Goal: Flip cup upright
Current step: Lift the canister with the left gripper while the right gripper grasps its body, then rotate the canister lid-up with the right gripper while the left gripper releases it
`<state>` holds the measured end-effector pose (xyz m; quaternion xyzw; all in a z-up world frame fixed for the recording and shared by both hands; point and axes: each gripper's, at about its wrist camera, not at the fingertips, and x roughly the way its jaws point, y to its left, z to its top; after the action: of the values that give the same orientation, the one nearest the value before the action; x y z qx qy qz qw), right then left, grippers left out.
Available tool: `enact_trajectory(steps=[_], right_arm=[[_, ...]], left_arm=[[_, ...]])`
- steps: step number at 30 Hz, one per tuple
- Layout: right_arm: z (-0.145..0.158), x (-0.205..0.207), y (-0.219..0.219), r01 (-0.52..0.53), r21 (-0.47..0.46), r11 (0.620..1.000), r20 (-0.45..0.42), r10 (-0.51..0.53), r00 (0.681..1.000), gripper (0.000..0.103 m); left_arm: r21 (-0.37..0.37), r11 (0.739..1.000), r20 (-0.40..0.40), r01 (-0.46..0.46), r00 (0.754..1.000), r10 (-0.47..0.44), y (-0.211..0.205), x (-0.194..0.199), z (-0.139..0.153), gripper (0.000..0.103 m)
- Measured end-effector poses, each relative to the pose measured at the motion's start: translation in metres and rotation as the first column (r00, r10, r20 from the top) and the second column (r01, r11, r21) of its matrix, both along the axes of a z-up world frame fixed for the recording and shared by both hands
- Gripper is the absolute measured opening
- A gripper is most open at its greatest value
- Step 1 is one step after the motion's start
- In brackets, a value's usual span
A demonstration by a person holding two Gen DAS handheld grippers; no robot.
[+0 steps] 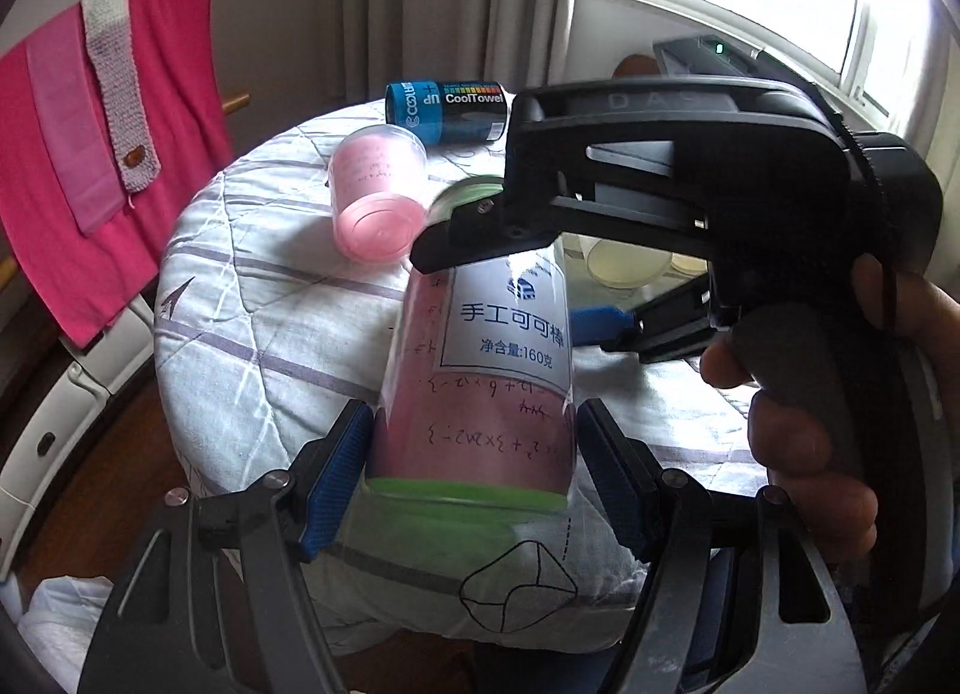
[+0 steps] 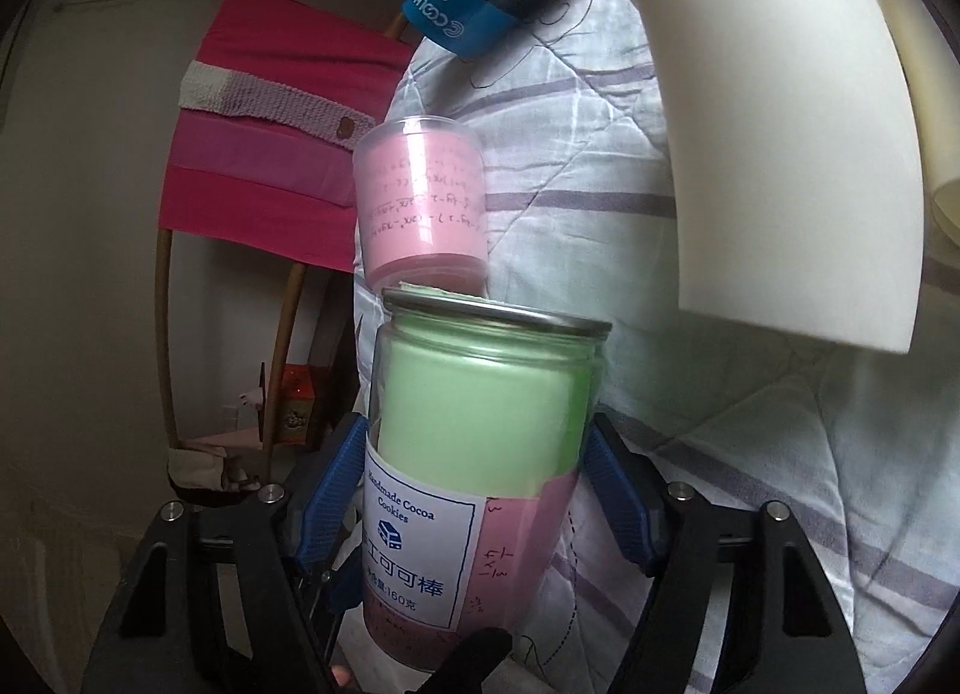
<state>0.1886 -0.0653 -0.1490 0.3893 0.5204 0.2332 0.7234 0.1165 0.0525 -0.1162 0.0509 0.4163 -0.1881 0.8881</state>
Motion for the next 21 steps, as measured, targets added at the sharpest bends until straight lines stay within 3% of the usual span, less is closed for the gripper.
enact_trajectory(steps=[6, 11, 17, 21], right_arm=[[0.036, -0.007, 0.008, -0.026, -0.113, 0.993, 0.188, 0.047, 0.981, 0.073], [0.067, -0.005, 0.014, 0.067, -0.326, 0.943, 0.388, 0.069, 0.919, 0.073], [0.081, -0.003, 0.015, 0.118, -0.428, 0.896, 0.495, 0.123, 0.86, 0.073], [0.079, -0.004, 0.016, 0.138, -0.493, 0.859, 0.531, 0.172, 0.83, 0.073]], left_arm=[[-0.018, 1.0, 0.015, 0.0, 1.0, 0.0, 0.005, -0.001, 0.005, 0.072], [-0.045, 0.997, 0.016, -0.064, 0.998, 0.065, 0.011, 0.013, 0.007, 0.072], [-0.12, 0.985, -0.013, -0.121, 0.993, 0.121, 0.015, 0.038, 0.0, 0.072], [-0.092, 0.985, -0.04, -0.149, 0.989, 0.146, 0.009, 0.052, -0.014, 0.072]])
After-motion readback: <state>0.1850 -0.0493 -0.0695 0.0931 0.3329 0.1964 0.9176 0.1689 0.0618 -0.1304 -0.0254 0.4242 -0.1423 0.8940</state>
